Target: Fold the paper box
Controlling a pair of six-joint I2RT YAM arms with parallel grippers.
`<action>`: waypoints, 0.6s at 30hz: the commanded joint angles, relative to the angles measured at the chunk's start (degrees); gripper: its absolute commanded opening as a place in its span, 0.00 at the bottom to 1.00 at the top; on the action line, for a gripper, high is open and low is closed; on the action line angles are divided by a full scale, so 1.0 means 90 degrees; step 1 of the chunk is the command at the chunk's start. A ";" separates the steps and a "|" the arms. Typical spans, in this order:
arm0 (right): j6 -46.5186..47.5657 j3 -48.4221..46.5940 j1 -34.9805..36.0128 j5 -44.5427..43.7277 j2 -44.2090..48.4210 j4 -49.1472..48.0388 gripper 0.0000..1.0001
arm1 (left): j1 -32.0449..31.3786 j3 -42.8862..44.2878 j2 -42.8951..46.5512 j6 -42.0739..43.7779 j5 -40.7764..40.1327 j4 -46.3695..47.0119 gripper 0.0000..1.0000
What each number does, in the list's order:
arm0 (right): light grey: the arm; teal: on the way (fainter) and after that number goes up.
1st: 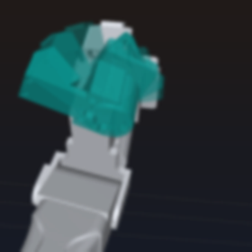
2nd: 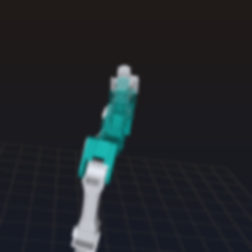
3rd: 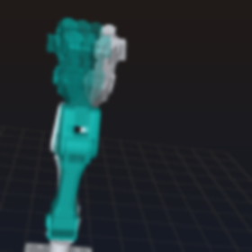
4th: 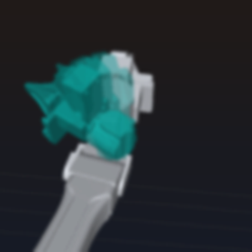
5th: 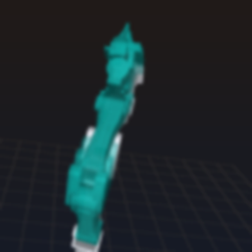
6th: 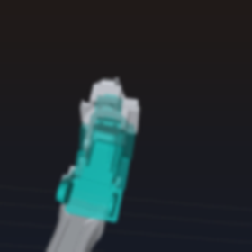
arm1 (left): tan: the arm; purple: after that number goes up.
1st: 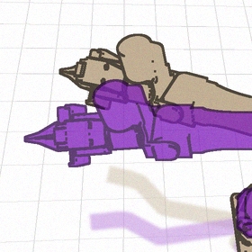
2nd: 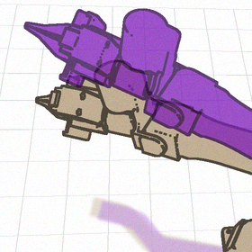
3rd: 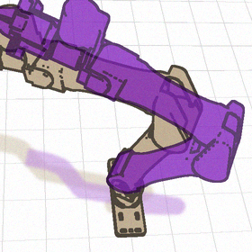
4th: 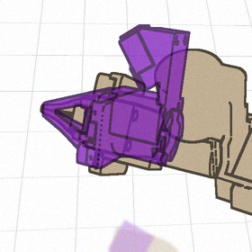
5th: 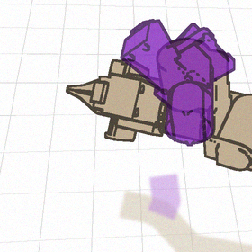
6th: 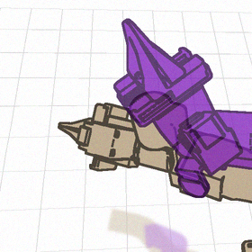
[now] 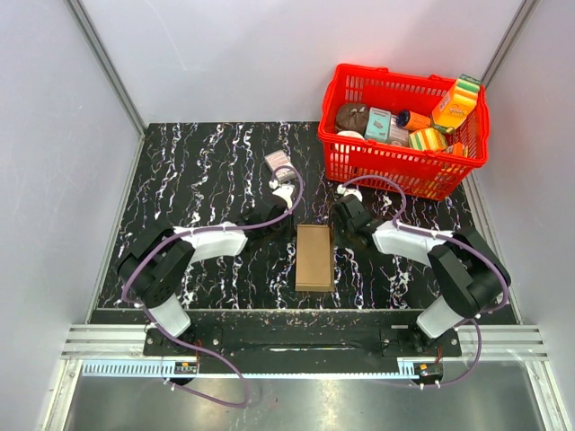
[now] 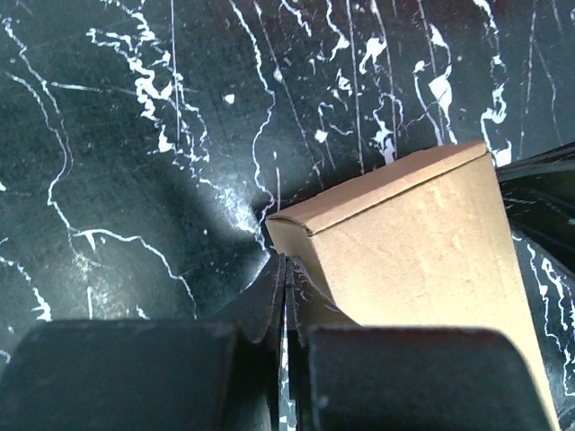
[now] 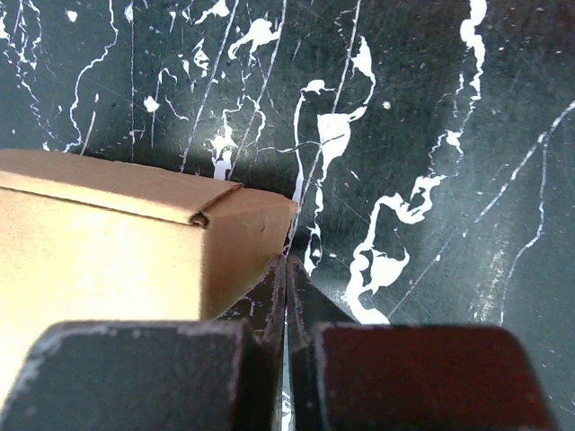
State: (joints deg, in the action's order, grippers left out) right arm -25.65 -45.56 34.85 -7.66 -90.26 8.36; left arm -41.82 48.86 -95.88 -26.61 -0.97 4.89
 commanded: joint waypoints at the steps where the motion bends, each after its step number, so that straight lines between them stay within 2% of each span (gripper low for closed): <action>1: 0.0194 -0.0260 -0.0034 0.0401 -0.0176 -0.0460 0.00 | 0.0038 0.0176 -0.0177 0.0047 0.0401 0.0619 0.00; 11: 0.0106 -0.0162 -0.0034 0.1358 -0.0088 -0.0870 0.00 | -0.0011 0.0352 -0.0372 0.0076 0.0889 0.0746 0.00; 18: -0.0167 -0.0113 -0.0044 0.1691 -0.0186 -0.1309 0.00 | -0.0236 0.0401 -0.0421 -0.0002 0.0821 0.0805 0.00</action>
State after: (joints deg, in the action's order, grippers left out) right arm -24.47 -45.65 33.95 0.82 -91.70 5.21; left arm -41.34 49.52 -99.46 -25.78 2.00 6.96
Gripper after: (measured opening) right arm 0.008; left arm 0.013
